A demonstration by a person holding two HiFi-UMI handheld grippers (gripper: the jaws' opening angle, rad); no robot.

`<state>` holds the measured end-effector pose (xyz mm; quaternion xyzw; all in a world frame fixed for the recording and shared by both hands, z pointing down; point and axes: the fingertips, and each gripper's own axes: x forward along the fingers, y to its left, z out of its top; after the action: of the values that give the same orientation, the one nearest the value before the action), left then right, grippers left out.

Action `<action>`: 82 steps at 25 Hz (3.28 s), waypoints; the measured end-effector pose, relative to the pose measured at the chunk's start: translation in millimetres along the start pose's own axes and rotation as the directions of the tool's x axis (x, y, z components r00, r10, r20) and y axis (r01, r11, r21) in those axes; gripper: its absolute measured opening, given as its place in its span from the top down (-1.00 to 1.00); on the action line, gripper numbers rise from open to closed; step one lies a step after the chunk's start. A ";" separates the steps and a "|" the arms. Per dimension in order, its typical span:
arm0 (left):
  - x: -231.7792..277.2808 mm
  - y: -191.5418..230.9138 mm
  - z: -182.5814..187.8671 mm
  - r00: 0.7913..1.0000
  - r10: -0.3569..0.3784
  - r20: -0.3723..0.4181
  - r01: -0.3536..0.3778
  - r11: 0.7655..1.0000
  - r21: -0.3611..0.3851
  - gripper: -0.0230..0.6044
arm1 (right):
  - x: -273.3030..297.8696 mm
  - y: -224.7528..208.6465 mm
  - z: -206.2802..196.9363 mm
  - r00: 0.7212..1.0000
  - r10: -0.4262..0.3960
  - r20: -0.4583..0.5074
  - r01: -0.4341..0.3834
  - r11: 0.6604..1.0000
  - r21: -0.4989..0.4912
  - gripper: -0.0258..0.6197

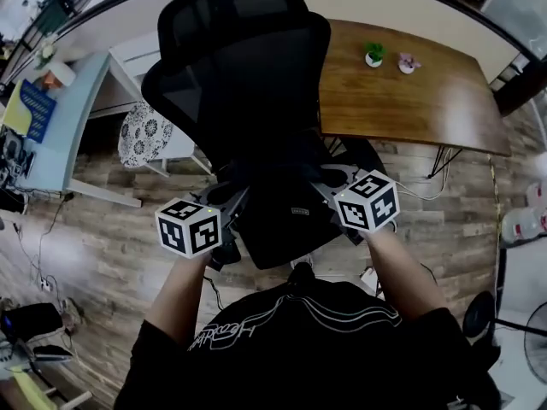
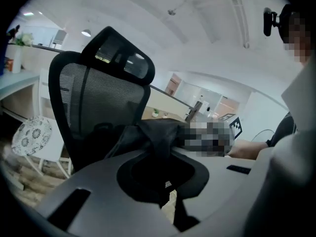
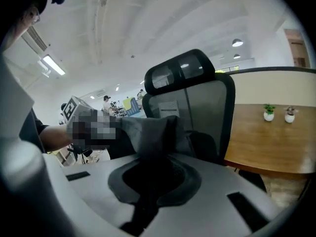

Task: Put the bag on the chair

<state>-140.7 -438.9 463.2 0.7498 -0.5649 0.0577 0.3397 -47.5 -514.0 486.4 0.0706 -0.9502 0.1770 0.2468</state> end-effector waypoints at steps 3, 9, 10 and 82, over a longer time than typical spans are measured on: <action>15.8 29.2 6.6 0.998 0.059 0.005 -0.059 0.998 0.001 0.82 | 31.9 -22.0 7.1 0.999 0.028 -0.041 -0.029 0.999 -0.028 0.88; 49.2 87.3 4.8 0.992 0.129 0.002 -0.129 0.992 -0.015 0.82 | 96.2 -61.5 5.5 0.990 0.040 -0.136 -0.048 0.997 -0.060 0.88; 55.1 96.2 2.8 0.990 0.140 0.003 -0.140 0.990 -0.021 0.82 | 106.2 -67.9 3.9 0.987 0.035 -0.154 -0.045 0.997 -0.065 0.87; -179.3 -159.0 -49.1 0.945 -0.053 0.323 -0.032 0.967 0.253 0.81 | -123.3 226.2 -1.8 0.927 0.218 0.305 -0.170 0.970 -0.175 0.94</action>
<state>-48.8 -245.0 345.7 0.7893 -0.5973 0.0032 0.1424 10.3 -297.7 358.8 -0.0142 -0.9902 0.1170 0.0744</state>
